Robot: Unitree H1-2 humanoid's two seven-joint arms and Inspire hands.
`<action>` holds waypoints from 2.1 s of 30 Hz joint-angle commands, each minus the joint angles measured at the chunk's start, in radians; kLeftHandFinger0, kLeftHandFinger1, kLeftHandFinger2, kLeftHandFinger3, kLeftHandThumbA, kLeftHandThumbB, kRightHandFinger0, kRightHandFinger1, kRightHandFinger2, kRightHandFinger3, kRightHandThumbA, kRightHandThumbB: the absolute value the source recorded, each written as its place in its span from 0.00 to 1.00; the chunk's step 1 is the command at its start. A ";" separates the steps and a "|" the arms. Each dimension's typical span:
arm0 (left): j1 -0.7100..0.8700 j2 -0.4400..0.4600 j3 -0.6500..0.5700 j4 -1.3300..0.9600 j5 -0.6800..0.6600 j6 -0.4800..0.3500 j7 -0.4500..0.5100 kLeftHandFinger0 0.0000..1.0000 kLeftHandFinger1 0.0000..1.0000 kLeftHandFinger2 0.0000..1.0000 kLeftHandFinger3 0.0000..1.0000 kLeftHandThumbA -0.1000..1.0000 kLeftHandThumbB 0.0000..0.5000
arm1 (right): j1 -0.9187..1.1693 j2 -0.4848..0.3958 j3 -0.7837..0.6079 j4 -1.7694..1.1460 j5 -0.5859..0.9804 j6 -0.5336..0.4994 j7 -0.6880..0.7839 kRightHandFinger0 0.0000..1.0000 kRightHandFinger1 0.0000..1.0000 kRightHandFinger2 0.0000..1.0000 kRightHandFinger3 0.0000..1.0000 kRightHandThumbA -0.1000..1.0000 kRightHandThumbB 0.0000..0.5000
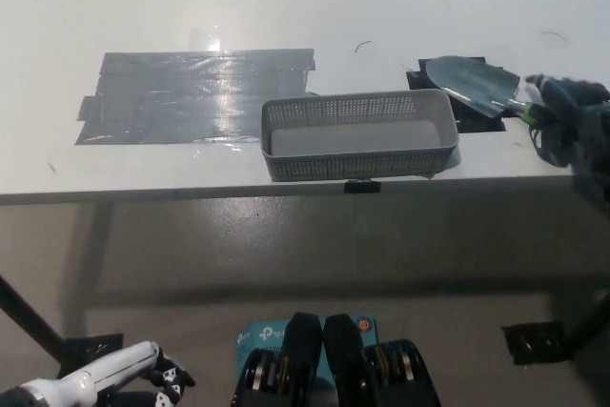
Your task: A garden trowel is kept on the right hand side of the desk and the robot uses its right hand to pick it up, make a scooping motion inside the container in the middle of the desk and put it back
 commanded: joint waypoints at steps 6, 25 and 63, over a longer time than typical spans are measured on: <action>-0.050 0.011 0.005 -0.007 0.008 0.013 -0.041 0.89 0.69 0.72 0.73 1.00 0.99 | -0.087 -0.049 0.070 0.163 -0.030 0.046 0.112 1.00 1.00 1.00 1.00 0.60 0.55; -0.083 0.004 0.002 -0.008 0.018 0.013 -0.055 0.80 0.70 0.75 0.77 1.00 1.00 | -0.079 0.004 0.136 0.030 -0.023 -0.032 0.181 0.20 0.31 0.63 1.00 0.14 0.11; -0.065 0.021 -0.001 -0.022 0.013 0.013 -0.083 0.85 0.72 0.76 0.79 1.00 1.00 | 0.178 0.034 -0.018 -0.005 -0.075 -0.198 -0.505 0.00 0.08 0.27 0.34 0.00 0.00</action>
